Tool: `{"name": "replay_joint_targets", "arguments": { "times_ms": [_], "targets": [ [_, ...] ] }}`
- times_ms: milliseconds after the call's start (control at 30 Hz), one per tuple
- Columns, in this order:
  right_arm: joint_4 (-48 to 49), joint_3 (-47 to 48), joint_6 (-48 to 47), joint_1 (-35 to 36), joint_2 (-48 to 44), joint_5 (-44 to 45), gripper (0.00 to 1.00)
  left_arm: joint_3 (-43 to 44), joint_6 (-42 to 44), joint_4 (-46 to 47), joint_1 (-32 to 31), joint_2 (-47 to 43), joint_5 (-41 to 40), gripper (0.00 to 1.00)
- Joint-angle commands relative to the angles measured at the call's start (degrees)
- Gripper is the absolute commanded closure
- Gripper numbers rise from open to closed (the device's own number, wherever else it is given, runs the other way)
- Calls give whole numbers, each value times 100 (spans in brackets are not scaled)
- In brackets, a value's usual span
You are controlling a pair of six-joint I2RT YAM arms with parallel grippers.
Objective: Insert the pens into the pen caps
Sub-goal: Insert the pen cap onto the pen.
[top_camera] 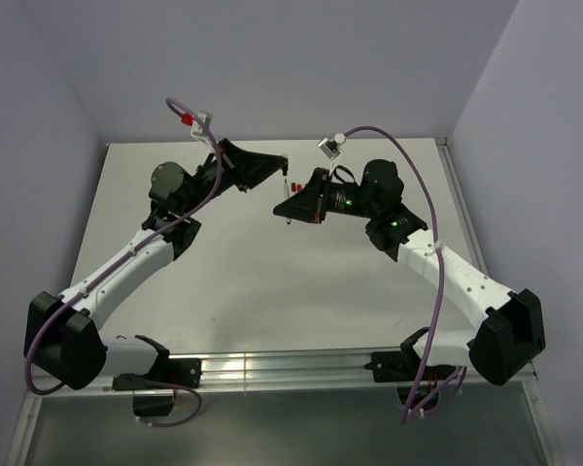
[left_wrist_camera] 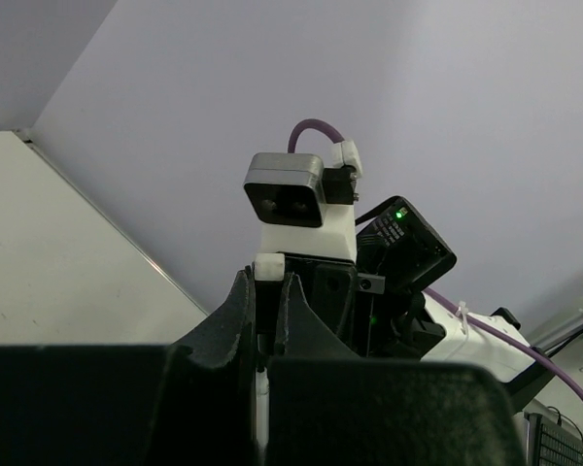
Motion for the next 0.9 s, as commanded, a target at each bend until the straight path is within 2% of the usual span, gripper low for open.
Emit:
{"name": "replay_joint_targets", "arguments": {
  "times_ms": [0, 867],
  "targets": [
    [326, 236, -10, -9, -86, 0, 100, 83, -21, 245, -19, 82, 114, 100],
    [-26, 324, -299, -18, -183, 237, 100, 136, 128, -53, -80, 30, 175, 100]
  ]
}}
